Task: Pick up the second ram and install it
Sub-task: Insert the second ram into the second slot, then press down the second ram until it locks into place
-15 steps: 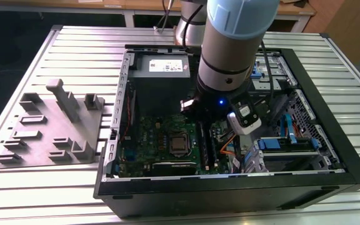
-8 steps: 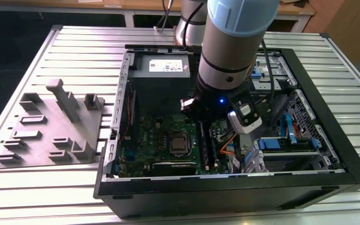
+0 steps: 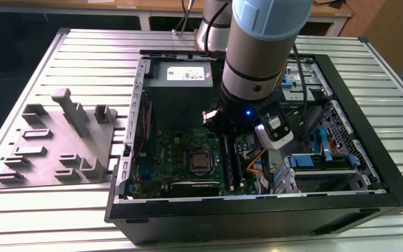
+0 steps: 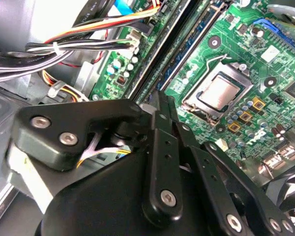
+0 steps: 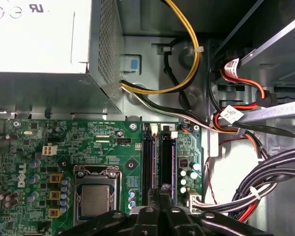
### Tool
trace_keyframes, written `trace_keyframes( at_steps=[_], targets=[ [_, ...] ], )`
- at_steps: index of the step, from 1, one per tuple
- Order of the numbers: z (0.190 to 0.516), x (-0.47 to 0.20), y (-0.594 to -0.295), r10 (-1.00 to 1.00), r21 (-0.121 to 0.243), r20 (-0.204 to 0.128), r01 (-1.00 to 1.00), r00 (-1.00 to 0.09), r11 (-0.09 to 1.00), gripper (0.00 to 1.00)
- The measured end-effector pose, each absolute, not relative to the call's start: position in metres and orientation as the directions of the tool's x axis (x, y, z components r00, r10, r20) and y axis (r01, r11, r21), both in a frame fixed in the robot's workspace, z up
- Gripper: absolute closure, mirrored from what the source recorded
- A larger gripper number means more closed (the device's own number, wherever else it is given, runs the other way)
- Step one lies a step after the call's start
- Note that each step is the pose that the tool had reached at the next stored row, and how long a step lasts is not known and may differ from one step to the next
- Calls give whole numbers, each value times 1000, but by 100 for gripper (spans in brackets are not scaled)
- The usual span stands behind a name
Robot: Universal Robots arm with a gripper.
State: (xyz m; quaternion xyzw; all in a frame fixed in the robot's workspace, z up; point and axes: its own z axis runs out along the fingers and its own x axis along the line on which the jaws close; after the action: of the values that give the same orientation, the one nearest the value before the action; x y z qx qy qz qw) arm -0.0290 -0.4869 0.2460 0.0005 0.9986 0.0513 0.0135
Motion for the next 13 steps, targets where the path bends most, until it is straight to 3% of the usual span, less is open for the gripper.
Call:
trace_keyframes(
  at_steps=[13],
  targets=[
    [249, -29, -487, 2, 102, -27, 0, -1000, 995, 90]
  ],
)
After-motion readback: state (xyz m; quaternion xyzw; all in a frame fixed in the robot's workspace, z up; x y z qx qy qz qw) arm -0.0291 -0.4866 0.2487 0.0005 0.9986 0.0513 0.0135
